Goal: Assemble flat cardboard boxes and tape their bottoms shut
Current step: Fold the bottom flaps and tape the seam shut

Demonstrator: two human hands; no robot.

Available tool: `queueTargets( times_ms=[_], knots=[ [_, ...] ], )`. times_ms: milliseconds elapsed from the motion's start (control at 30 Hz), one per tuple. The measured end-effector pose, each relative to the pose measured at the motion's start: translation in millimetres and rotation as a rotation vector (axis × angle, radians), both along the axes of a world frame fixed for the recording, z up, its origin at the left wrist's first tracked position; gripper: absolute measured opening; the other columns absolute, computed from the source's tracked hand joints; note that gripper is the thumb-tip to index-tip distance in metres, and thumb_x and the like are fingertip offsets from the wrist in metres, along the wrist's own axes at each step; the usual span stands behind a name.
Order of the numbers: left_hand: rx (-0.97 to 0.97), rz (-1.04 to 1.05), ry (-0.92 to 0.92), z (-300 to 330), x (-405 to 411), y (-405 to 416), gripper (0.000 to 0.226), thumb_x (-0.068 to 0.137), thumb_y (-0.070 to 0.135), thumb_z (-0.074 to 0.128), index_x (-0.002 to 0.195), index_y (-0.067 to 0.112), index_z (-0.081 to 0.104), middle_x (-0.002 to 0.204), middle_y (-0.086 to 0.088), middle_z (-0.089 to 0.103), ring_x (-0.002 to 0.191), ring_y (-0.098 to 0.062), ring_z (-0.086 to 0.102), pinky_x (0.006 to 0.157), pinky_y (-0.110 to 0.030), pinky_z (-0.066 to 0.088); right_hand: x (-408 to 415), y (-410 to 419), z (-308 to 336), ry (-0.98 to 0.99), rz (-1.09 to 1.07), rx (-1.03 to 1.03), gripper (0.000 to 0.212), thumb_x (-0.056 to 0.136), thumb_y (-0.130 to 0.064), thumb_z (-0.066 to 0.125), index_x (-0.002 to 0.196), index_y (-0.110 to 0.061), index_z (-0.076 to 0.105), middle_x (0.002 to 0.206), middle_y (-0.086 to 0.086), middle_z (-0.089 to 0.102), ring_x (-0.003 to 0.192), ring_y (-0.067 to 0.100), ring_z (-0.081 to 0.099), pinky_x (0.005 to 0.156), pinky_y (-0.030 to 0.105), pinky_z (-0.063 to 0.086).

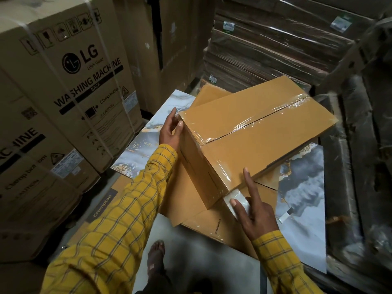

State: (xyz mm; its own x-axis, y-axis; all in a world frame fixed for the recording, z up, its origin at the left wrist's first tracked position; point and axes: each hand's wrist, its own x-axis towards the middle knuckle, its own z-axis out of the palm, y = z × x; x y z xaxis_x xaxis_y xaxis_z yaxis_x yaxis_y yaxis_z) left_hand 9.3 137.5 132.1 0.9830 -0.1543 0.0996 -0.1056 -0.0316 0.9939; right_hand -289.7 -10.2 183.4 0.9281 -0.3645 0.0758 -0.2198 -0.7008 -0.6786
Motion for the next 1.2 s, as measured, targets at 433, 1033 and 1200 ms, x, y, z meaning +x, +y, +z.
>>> queueTargets(
  times_ms=[433, 1033, 1200],
  knots=[
    [0.011, 0.035, -0.05, 12, -33, -49, 0.062, 0.106, 0.042, 0.02, 0.158, 0.022, -0.008, 0.167, 0.003, -0.012, 0.153, -0.011, -0.005, 0.124, -0.027, 0.006, 10, -13, -14, 0.07, 0.082, -0.055, 0.067, 0.095, -0.058, 0.049, 0.15, -0.063, 0.013, 0.095, -0.001, 0.075, 0.074, 0.018, 0.067, 0.075, 0.032, 0.058],
    [0.715, -0.006, -0.291, 31, 13, -46, 0.06, 0.105, 0.033, 0.024, 0.157, 0.004, 0.018, 0.167, -0.011, 0.006, 0.154, -0.029, -0.006, 0.124, -0.047, -0.003, 14, -25, -17, 0.126, 0.098, -0.091, 0.071, 0.088, -0.064, 0.045, 0.148, -0.066, 0.008, 0.109, -0.005, 0.074, 0.091, 0.023, 0.068, 0.083, 0.039, 0.058],
    [1.017, -0.017, -0.211, 30, 20, -51, 0.055, 0.108, 0.036, 0.026, 0.157, 0.013, 0.021, 0.167, -0.003, 0.014, 0.153, -0.037, -0.007, 0.122, -0.054, -0.005, 18, -24, -16, 0.093, 0.094, -0.05, 0.07, 0.09, -0.058, 0.052, 0.149, -0.065, 0.014, 0.106, -0.008, 0.074, 0.087, 0.021, 0.069, 0.081, 0.037, 0.058]
  ],
)
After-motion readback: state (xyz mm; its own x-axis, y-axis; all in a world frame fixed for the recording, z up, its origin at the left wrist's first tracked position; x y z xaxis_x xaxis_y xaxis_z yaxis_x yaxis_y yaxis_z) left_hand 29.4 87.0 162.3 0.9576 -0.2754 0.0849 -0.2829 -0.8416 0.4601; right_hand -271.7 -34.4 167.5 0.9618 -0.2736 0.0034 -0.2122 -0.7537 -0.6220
